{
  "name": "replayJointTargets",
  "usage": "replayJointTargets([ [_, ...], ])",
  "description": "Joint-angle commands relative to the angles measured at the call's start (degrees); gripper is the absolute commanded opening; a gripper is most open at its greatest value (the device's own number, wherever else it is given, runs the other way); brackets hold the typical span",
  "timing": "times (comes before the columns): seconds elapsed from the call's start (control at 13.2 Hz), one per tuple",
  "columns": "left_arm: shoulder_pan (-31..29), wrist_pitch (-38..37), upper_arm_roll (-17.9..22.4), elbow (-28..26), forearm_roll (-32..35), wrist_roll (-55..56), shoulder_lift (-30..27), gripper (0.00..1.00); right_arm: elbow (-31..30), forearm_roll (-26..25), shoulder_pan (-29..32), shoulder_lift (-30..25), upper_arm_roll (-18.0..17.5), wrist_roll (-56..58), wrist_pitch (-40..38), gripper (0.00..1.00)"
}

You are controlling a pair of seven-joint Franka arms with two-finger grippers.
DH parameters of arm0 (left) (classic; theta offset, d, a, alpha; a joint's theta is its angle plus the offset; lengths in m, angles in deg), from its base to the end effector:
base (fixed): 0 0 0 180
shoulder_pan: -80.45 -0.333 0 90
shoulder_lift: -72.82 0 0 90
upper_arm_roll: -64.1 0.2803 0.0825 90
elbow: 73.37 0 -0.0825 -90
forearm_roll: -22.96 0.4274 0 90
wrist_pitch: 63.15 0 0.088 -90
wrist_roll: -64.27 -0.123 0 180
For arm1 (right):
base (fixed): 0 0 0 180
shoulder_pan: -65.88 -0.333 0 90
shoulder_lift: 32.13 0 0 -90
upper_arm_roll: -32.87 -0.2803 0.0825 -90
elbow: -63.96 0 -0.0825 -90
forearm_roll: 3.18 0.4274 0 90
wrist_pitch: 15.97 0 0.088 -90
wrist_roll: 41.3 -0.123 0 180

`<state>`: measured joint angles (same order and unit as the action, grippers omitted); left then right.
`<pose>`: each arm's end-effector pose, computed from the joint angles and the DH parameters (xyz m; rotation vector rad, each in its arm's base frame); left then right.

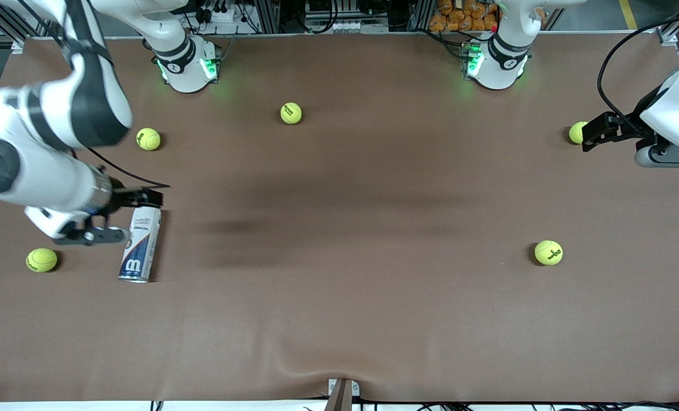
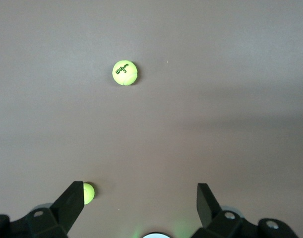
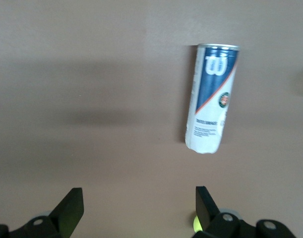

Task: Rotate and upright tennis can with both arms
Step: 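Lower the right gripper and close it around the can body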

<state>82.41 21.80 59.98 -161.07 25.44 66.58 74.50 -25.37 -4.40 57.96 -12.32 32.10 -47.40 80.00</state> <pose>0.5927 -0.0569 0.5686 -3.0912 0.0985 0.1145 0.6540 0.0968 0.3668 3.0754 0.0763 -0.3489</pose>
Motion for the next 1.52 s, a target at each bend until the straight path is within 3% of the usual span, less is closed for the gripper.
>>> replayJointTargets([
  [0.0,-0.28,-0.31,-0.27,0.07,0.94,0.68,-0.09,1.0,2.93,-1.06,1.5,4.36,0.6,4.14,0.09,1.0],
  [0.23,-0.28,0.04,-0.27,-0.28,1.21,0.5,-0.01,1.0,2.41,-1.07,5.18,8.39,0.68,6.96,2.18,1.0],
  [0.38,-0.19,0.13,-0.27,-0.28,1.21,0.5,0.0,1.0,-0.65,-1.07,8.26,10.16,0.68,10.03,9.99,1.0],
  [0.84,-0.28,0.13,-0.18,-0.98,1.21,0.94,0.0,1.0,-6.65,-0.98,12.05,13.49,0.68,11.02,20.56,1.0],
  [1.44,-0.19,0.04,-0.27,-1.16,1.21,0.85,-0.18,1.0,-6.56,1.03,13.72,18.07,0.51,10.4,24.34,1.0],
])
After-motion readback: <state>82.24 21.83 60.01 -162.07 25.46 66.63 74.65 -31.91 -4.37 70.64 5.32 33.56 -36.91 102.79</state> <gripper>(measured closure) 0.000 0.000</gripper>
